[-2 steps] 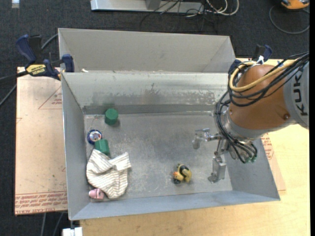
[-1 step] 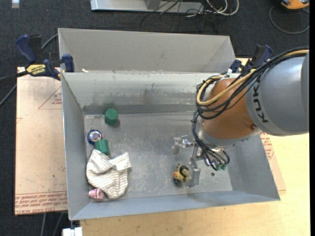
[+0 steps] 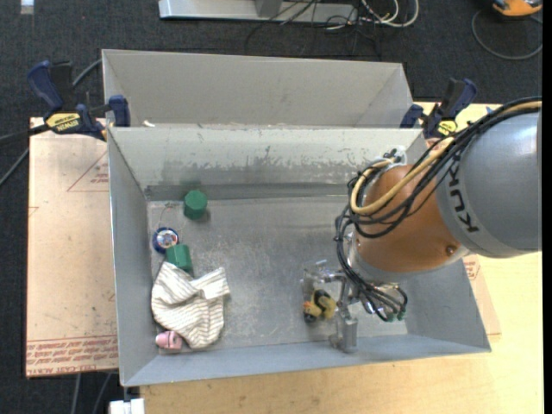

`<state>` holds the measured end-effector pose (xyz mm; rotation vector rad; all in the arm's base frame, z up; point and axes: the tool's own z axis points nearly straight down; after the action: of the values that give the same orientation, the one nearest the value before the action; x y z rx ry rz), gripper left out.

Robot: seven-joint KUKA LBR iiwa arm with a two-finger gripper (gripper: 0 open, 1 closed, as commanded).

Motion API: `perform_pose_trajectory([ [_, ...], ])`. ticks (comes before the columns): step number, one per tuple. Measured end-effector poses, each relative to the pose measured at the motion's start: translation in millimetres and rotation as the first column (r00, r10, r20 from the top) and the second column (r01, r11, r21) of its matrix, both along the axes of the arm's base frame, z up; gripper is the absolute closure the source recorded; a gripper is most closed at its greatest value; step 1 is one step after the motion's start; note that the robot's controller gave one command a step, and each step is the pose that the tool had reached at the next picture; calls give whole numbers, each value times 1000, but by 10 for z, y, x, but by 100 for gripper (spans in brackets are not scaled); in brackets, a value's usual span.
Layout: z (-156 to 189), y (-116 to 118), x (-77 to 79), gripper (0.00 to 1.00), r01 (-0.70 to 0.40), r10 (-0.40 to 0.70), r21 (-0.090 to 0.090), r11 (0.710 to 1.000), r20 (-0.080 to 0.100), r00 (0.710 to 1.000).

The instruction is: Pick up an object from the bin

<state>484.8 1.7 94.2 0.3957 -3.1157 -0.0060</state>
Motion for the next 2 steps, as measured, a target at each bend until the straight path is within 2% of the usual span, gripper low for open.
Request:
perform_pose_trajectory([
  [1,-239,-107,-28,100,4,-4,2,1000,-4,1000],
  [2,-239,-107,-28,100,3,-3,2,1000,-4,1000],
])
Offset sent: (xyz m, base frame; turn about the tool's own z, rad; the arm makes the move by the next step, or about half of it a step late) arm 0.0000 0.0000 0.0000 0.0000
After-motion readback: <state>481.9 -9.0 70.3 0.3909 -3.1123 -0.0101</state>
